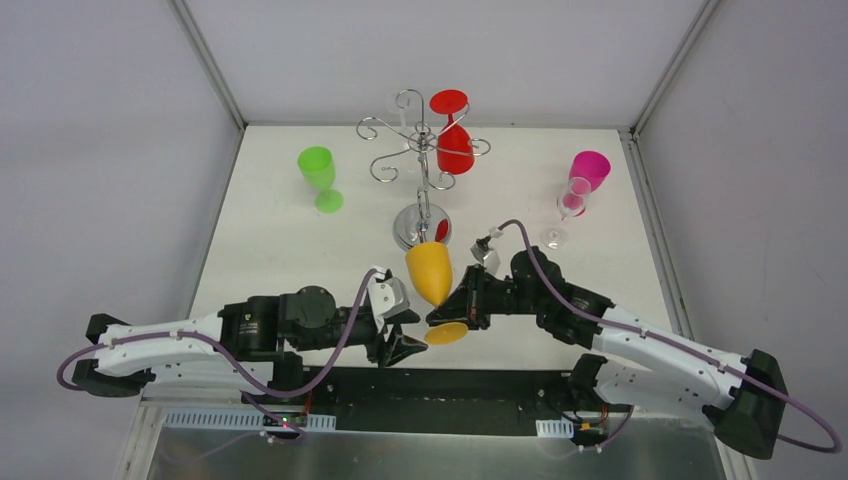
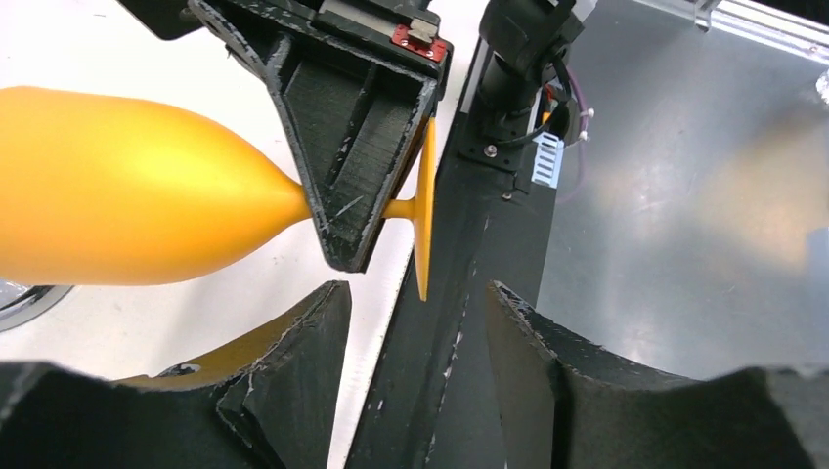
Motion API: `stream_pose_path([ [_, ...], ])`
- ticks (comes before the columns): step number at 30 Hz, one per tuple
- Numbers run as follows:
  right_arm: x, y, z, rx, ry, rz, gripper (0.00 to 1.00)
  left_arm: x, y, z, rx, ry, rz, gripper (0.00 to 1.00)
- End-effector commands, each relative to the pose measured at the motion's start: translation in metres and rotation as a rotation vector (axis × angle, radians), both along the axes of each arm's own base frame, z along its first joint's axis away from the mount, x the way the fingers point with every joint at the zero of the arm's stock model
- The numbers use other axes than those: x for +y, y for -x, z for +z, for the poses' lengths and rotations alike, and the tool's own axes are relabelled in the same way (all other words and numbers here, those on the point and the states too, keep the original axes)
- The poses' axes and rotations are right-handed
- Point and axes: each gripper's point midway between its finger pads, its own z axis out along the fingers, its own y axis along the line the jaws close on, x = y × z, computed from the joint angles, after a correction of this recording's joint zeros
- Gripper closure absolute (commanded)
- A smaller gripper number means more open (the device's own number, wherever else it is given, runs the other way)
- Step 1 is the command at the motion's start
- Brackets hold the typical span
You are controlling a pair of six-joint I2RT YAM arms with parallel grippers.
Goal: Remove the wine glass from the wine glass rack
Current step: Place the wine glass at the center of the board.
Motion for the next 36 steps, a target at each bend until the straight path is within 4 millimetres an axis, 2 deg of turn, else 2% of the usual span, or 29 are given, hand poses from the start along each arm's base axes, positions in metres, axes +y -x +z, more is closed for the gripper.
stream_pose_path([
  [1, -0.008, 0.007, 0.014, -0.121, -0.025, 0.04, 1.0, -0.001, 0.005, 0.006, 0.055, 0.05, 0.009, 0.44],
  [10, -0.044, 0.022, 0.003, -0.326, 0.078, 0.114, 1.0, 0.009, -0.006, 0.017, 0.118, 0.15, 0.114, 0.33],
  [15, -0.069, 0.021, -0.003, -0.493, 0.155, 0.122, 1.0, 0.018, -0.015, 0.026, 0.153, 0.287, 0.184, 0.21],
  [20, -0.088, 0.018, -0.014, -0.609, 0.252, 0.148, 1.0, 0.032, -0.023, 0.033, 0.191, 0.402, 0.246, 0.15],
  [24, -0.091, 0.016, -0.017, -0.7, 0.274, 0.197, 1.0, 0.045, -0.032, 0.037, 0.246, 0.467, 0.325, 0.1],
  [30, -0.087, 0.023, -0.012, -0.832, 0.235, 0.321, 1.0, 0.06, -0.043, 0.041, 0.399, 0.577, 0.438, 0.1],
  [36, -0.085, 0.034, 0.0, -1.041, 0.157, 0.461, 1.0, 0.054, -0.041, 0.03, 0.506, 0.57, 0.469, 0.11],
])
